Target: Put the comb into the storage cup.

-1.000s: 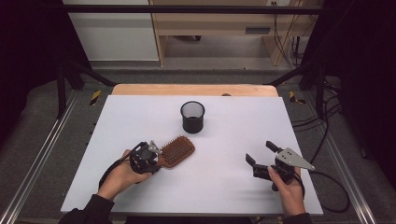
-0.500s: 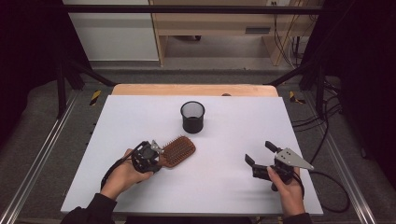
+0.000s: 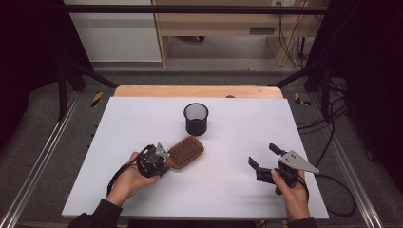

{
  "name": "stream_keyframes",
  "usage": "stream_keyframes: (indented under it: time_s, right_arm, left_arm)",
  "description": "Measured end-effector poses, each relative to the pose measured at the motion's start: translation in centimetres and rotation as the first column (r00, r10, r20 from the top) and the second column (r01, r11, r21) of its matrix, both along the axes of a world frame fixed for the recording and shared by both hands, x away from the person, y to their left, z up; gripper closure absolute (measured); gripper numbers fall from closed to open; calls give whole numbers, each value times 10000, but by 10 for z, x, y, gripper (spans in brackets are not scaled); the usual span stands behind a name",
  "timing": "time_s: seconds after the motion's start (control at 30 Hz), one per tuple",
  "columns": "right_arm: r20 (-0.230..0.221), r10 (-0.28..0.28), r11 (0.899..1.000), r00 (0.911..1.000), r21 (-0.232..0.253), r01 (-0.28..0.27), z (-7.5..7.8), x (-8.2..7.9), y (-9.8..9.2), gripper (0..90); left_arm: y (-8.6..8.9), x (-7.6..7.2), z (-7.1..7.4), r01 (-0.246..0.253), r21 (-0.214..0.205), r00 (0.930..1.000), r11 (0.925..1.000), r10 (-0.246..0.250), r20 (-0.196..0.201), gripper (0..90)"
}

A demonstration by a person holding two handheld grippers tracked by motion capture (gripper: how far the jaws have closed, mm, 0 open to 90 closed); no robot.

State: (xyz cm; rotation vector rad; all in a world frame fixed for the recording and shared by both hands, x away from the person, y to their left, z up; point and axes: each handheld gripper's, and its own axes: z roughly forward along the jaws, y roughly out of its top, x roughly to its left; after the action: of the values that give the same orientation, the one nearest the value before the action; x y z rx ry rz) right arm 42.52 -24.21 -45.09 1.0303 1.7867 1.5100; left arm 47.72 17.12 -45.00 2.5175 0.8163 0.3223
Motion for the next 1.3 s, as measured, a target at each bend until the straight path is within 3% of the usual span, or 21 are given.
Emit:
stream_keyframes:
  time_s: [0.4,0.57,0.8,1.0,1.13,1.3]
  right_arm:
    - [-820,886,9953,9927,464,-851,-4,6,32,52]
    - [-1181,1520,9859,9813,886,-1421,-7,12,54,48]
    - [-1645,2125,9743,9632,1104,-1961,-14,21,83,47]
    - [-2040,2459,9631,9476,1621,-2151,-18,26,95,52]
    - [-2284,2735,9495,9344,2195,-2242,-19,29,101,59]
    - [-2381,2968,9348,9248,2700,-2305,-19,32,106,69]
  left_arm:
    - [-28,-7,6,380,-1328,9949,9904,-251,976,728]
    - [-34,-11,8,591,-1456,9919,9876,-417,1200,728]
    - [-36,-16,9,687,-1599,9884,9847,-454,1452,728]
    - [-43,-20,10,874,-1713,9864,9813,-613,1522,728]
    - [-49,-24,10,998,-1763,9830,9793,-696,1698,728]
    - [-54,-28,11,1149,-1788,9798,9772,-817,1828,728]
